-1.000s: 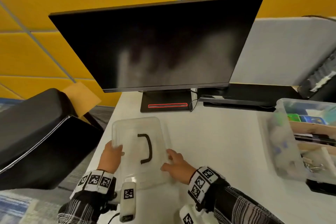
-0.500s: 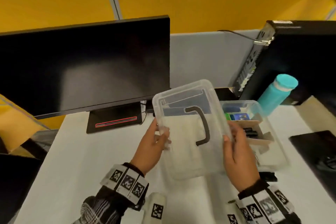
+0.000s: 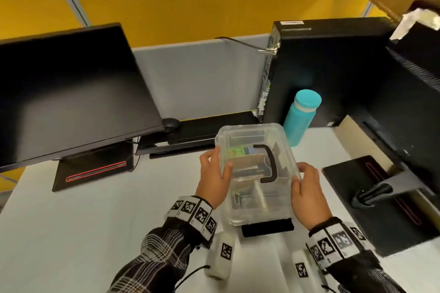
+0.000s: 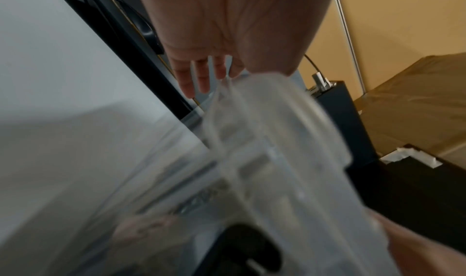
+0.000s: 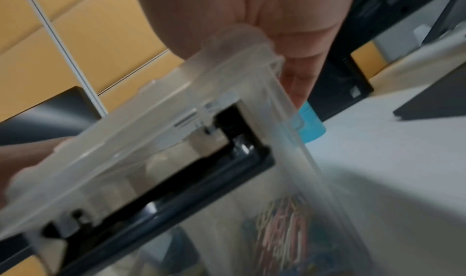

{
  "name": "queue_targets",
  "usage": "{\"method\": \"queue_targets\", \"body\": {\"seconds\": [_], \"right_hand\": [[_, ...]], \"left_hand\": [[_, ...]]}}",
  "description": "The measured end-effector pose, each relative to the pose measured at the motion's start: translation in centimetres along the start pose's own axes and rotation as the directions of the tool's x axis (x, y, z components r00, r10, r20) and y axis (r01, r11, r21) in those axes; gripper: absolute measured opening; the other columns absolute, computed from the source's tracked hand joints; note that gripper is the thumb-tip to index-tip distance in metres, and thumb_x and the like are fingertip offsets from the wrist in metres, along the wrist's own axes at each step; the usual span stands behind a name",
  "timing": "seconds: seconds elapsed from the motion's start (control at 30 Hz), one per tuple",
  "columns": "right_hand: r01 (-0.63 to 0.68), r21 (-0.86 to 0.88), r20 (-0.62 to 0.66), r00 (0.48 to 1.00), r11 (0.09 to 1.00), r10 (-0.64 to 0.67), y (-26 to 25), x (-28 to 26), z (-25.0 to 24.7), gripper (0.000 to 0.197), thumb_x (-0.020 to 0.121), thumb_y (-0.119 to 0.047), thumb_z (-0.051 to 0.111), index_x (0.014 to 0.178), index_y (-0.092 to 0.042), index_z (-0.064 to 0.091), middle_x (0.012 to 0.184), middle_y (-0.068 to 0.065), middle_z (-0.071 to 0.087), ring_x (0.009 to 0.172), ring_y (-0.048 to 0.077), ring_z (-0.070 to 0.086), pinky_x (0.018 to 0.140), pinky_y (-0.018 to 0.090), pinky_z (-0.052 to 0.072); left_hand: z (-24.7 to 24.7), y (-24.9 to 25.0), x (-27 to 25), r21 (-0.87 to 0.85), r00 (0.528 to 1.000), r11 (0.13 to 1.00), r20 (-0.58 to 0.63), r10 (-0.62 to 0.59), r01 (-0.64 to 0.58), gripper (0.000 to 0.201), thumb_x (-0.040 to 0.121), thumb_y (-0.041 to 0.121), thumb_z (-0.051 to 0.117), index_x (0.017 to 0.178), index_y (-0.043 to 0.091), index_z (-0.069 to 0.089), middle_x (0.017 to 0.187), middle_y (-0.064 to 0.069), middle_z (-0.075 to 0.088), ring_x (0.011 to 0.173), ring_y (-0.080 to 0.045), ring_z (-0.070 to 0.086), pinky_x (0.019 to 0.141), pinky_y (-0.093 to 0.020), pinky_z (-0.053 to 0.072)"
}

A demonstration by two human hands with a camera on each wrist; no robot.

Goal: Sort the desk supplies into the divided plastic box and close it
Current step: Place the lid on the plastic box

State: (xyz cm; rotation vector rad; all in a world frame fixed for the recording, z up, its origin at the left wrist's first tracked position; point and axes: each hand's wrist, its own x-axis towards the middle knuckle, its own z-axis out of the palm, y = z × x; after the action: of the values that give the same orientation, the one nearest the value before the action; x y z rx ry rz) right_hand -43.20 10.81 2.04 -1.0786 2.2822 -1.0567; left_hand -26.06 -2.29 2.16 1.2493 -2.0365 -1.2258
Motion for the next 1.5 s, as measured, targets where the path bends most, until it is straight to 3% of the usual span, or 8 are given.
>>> {"method": "queue_targets", "body": {"seconds": [0.23,0.43,0.57,0.8,1.0,1.17,1.3,1.5], "right_hand": [[0.074,-0.012,0.077,0.994,0.997,-0.073,1.0,0.4,0.0,0.02,0.099,-0.016,0.034,0.119,-0.018,0.037,0.111,0.002,0.05,0.079,0.011,0.053,0.059,0.012,0.036],[0.189,-0.112,0.064,0.981,0.976,-0.183,1.6,0.4,0.3,0.036,0.097,-0.017,0.037,0.133,-0.015,0.033,0.135,0.008,0.042,0.114,0.024,0.049,0.096,0.034,0.044],[0.551,-0.379,0.276,0.834,0.744,-0.477,1.4,0.0,0.1,0.053,0.094,-0.041,0.036,0.14,-0.016,0.038,0.149,0.002,0.037,0.137,0.019,0.034,0.115,0.035,0.02],[0.753,-0.43,0.543,0.657,0.499,-0.523,2.4,-0.5,-1.0,0.098,0.073,-0.084,0.038,0.139,-0.012,0.043,0.148,0.005,0.04,0.137,0.022,0.036,0.111,0.04,0.02],[0.863,-0.402,0.667,0.505,0.305,-0.548,3.2,0.2,-1.3,0.101,0.065,-0.074,0.056,0.145,-0.018,0.033,0.152,0.009,0.031,0.14,0.027,0.027,0.11,0.042,0.021],[0.868,-0.364,0.63,0.497,0.338,-0.598,3.2,-0.3,-1.7,0.089,0.075,-0.066,0.048,0.147,-0.017,0.029,0.154,0.01,0.028,0.143,0.026,0.02,0.112,0.04,0.02],[0.862,-0.295,0.54,0.506,0.412,-0.672,3.1,-0.1,-2.3,0.073,0.087,-0.066,0.043,0.142,-0.019,0.04,0.151,0.003,0.035,0.141,0.019,0.029,0.112,0.038,0.032],[0.875,-0.297,0.474,0.483,0.383,-0.736,3.9,0.3,-1.6,0.067,0.089,-0.062,0.044,0.136,-0.014,0.049,0.145,0.003,0.044,0.137,0.017,0.036,0.11,0.034,0.032]], "left_hand": [[0.6,-1.0,-0.9,-0.075,1.0,0.997,-0.018,-0.018,0.016,0.049,0.1,0.031,0.038,0.144,0.035,0.019,0.139,0.004,0.028,0.118,-0.007,0.04,0.102,-0.026,0.038],[1.3,-1.6,-1.3,-0.124,0.997,0.99,-0.034,-0.066,0.061,0.049,0.1,0.032,0.038,0.145,0.035,0.019,0.132,0.015,0.034,0.121,-0.004,0.039,0.103,-0.029,0.039],[1.4,-1.1,-1.4,-0.102,0.998,0.994,-0.046,-0.037,0.032,0.042,0.101,0.029,0.037,0.134,0.045,0.018,0.128,0.017,0.035,0.119,-0.001,0.038,0.102,-0.026,0.037],[1.6,-1.0,-1.6,-0.063,0.995,0.995,-0.06,-0.077,0.074,0.052,0.101,0.031,0.033,0.149,0.027,0.013,0.136,0.012,0.038,0.12,0.001,0.039,0.101,-0.019,0.035],[1.7,-0.8,-1.6,-0.048,0.994,0.997,-0.084,-0.067,0.063,0.048,0.101,0.031,0.033,0.147,0.027,0.018,0.138,0.004,0.045,0.115,-0.002,0.045,0.098,-0.02,0.039],[1.7,-1.2,-1.6,-0.007,0.993,0.995,-0.065,-0.096,0.096,0.056,0.101,0.035,0.031,0.151,0.022,0.01,0.148,-0.001,0.038,0.129,-0.011,0.042,0.106,-0.027,0.038],[1.5,-1.1,-1.6,-0.021,0.994,0.995,-0.047,-0.094,0.093,0.055,0.101,0.031,0.032,0.151,0.024,0.01,0.144,0.001,0.043,0.115,-0.001,0.043,0.095,-0.017,0.039],[1.4,-1.8,-1.2,0.109,0.995,0.989,-0.038,-0.093,0.097,0.058,0.101,0.035,0.032,0.152,0.023,0.007,0.145,-0.002,0.044,0.126,-0.016,0.049,0.105,-0.034,0.044]]}}
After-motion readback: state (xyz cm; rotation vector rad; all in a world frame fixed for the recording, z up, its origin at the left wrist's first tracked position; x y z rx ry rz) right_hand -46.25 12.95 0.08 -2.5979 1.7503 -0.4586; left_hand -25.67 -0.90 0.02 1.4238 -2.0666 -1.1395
